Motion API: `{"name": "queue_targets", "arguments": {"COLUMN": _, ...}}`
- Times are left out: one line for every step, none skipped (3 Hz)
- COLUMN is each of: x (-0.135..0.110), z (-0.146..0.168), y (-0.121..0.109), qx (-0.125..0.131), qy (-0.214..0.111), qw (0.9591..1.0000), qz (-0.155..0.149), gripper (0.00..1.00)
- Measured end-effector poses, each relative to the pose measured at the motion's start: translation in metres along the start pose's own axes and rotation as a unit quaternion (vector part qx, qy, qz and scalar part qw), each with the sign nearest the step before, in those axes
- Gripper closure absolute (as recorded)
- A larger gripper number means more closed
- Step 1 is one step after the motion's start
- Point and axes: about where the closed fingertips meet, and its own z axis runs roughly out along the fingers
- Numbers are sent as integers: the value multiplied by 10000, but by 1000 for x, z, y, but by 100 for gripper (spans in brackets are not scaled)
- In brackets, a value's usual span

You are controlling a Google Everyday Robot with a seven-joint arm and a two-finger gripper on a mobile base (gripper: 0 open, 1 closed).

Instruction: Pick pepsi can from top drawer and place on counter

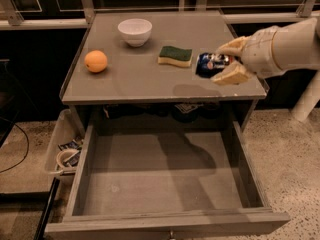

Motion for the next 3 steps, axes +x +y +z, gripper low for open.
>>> {"name": "queue_targets", "arguments": {"x": -3, "z": 11, "y": -42, "qx": 38, "qy": -369, "qw": 9993, "qz": -74, "gripper": 100}}
{"name": "queue_targets", "arguments": {"x": 15, "z": 39, "y": -62, "qx": -342, "qy": -734, "qw": 9967, "qz": 100, "gripper": 100}}
{"name": "queue_targets", "arguments": {"x": 37, "z": 52, "y": -89, "qx": -391, "qy": -989, "qw": 9935, "qz": 417, "gripper": 100}}
